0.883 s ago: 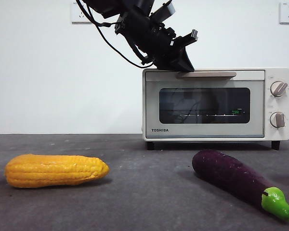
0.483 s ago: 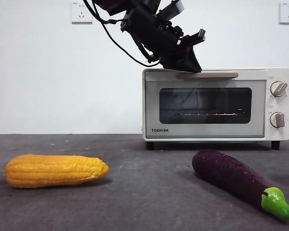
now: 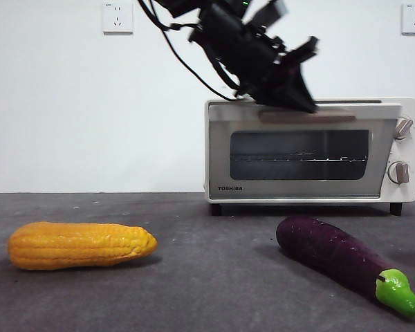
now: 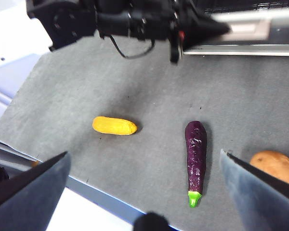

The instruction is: Take the eggplant from the table,put the eggplant in the oven

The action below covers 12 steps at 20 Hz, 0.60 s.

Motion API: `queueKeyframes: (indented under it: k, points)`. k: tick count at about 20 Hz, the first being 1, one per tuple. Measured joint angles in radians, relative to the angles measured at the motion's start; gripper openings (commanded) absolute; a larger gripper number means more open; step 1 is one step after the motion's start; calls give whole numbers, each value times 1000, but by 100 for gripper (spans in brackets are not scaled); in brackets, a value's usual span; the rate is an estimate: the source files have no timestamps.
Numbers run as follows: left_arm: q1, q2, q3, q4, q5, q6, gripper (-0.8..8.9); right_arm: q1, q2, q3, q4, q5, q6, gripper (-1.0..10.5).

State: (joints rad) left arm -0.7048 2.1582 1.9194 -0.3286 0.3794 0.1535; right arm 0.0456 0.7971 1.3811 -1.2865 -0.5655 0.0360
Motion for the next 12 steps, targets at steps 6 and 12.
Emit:
queueKeyframes:
  k: [6, 12]
  points:
    - [-68, 30, -18, -35, 4, -8, -5, 0, 0, 0, 0, 3, -3, 627]
    - [-85, 34, 24, -65, -4, -35, -6, 0, 0, 0, 0, 31, -6, 627]
